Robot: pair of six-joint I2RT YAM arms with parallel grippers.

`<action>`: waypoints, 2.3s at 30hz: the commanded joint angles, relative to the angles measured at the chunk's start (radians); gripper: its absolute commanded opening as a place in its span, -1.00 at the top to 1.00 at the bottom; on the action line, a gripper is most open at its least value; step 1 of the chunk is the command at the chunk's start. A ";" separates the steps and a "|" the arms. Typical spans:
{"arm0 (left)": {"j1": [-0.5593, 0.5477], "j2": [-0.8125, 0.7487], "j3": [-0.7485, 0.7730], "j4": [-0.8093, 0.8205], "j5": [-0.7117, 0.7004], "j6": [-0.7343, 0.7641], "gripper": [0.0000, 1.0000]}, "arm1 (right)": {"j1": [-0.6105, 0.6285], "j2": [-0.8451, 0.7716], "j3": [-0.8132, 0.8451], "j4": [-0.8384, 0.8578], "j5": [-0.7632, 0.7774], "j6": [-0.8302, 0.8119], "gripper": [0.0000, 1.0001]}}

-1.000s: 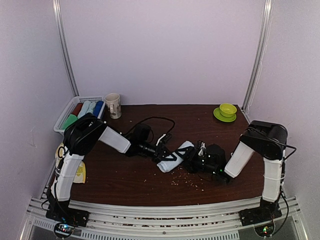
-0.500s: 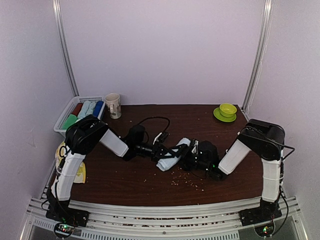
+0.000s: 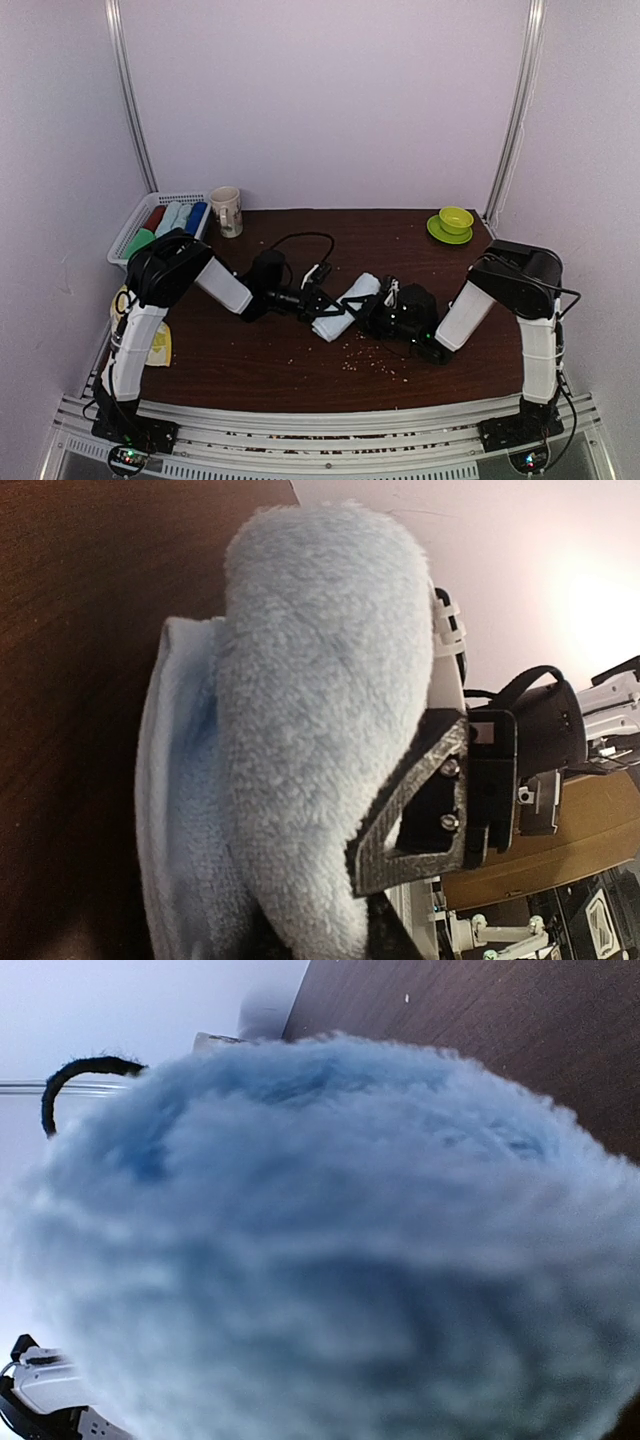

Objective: Roll the towels
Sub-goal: Pick up the towel from the center of the board, then pass from the right arm to the left

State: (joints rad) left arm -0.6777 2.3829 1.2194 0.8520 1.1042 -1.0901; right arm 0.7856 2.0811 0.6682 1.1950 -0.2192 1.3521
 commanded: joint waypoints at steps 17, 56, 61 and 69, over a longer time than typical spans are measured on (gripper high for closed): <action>-0.014 -0.482 -0.009 -0.998 -0.586 0.631 -0.30 | 0.016 -0.458 -0.023 -0.459 -0.062 -0.461 0.98; -0.211 -0.493 -0.040 -0.058 -0.062 0.266 -0.96 | 0.054 -1.003 -0.038 -0.781 -0.451 -0.845 0.94; -0.228 -0.502 -0.017 -0.199 -0.085 0.361 -0.95 | 0.054 -0.976 0.003 -0.901 -0.275 -0.887 0.94; -0.260 -0.504 0.028 -0.349 -0.121 0.466 -0.93 | 0.053 -0.959 0.024 -0.919 -0.112 -0.887 0.95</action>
State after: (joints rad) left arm -0.9222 1.8748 1.2037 0.5846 1.0096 -0.7128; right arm 0.8356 1.1187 0.6498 0.2752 -0.4641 0.4763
